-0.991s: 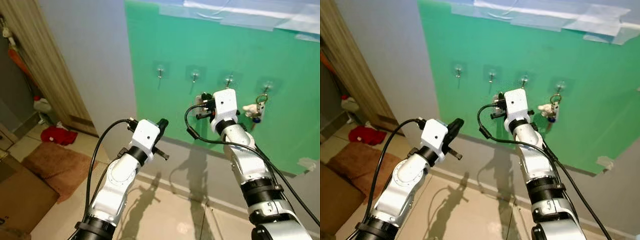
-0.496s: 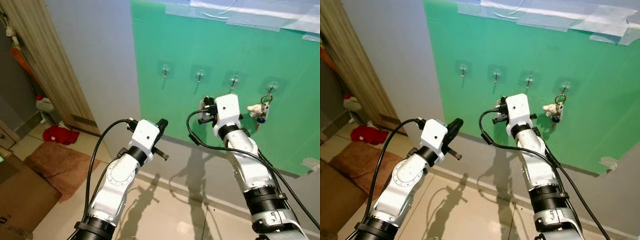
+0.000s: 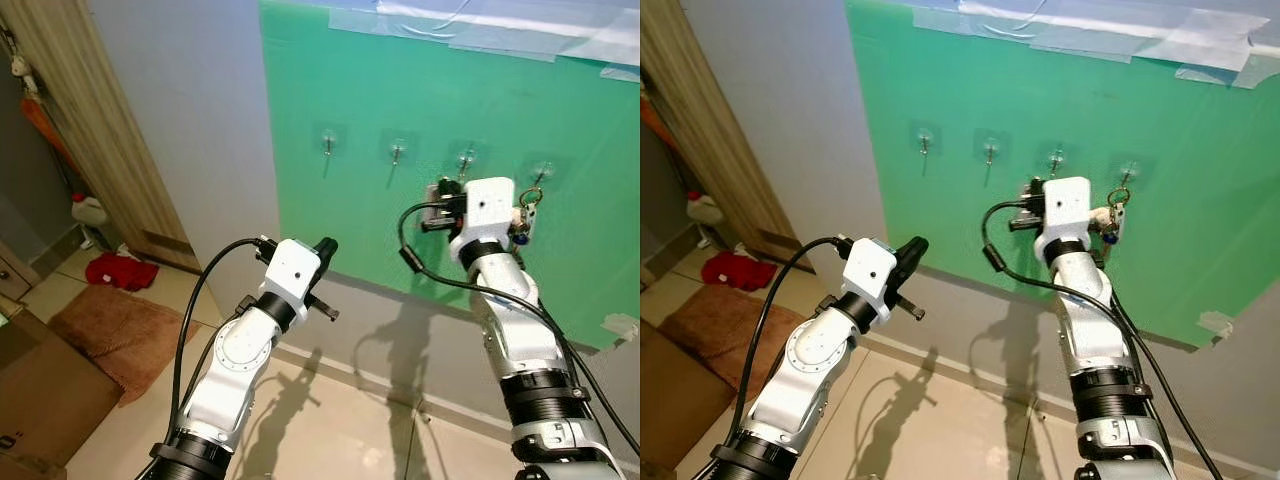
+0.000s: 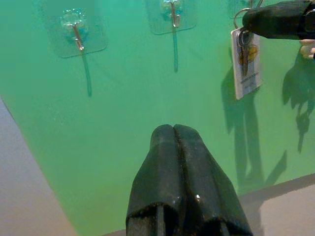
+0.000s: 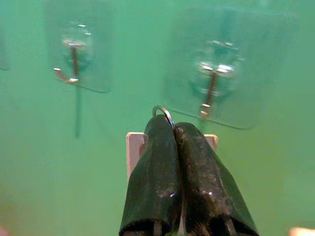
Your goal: Hang keys on a hook
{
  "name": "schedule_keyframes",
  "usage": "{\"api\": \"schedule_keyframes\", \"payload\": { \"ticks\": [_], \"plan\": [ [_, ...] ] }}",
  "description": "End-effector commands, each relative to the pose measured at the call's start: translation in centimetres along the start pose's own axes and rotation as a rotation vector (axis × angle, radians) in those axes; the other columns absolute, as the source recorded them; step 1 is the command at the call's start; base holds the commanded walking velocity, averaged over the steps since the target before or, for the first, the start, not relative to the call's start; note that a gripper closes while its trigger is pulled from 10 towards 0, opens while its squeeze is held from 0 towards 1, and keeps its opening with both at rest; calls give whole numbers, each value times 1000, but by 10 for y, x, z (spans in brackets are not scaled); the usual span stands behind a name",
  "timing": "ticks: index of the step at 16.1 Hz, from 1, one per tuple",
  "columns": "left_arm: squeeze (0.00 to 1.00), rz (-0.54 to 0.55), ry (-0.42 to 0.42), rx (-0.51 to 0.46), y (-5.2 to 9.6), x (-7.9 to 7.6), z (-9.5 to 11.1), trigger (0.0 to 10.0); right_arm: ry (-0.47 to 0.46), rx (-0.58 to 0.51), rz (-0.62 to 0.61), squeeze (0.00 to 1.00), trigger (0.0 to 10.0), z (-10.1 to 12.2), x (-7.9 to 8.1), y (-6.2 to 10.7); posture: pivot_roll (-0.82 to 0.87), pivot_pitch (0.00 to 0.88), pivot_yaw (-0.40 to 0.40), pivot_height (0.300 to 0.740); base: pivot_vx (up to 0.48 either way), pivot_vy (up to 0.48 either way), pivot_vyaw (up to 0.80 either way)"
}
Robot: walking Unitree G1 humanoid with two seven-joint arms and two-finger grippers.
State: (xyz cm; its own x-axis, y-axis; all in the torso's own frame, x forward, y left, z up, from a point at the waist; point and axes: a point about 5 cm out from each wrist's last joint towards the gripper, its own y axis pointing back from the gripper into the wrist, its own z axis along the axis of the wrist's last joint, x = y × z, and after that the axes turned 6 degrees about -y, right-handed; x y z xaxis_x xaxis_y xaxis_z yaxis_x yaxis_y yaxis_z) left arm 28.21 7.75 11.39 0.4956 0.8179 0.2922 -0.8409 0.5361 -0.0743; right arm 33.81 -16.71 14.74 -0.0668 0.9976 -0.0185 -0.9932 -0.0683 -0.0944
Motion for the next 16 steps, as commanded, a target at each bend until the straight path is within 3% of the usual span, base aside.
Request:
{"api": "schedule_keyframes", "payload": {
  "ticks": [1, 11, 16],
  "plan": [
    [0, -19, -11, -8, -3, 0, 2, 10000, -16, -28, -18, 0, 0, 8, -3, 0, -75, 0, 51, 740, 0, 0, 0],
    [0, -27, -12, -9, -3, -1, 2, 10000, -58, -63, -43, 0, 0, 19, -9, -4, -77, 0, 54, 740, 0, 0, 0],
    [0, -27, -12, -9, -3, -1, 2, 10000, -24, -57, -9, 0, 0, 18, -5, -1, -79, 0, 54, 740, 0, 0, 0]
  ]
}}
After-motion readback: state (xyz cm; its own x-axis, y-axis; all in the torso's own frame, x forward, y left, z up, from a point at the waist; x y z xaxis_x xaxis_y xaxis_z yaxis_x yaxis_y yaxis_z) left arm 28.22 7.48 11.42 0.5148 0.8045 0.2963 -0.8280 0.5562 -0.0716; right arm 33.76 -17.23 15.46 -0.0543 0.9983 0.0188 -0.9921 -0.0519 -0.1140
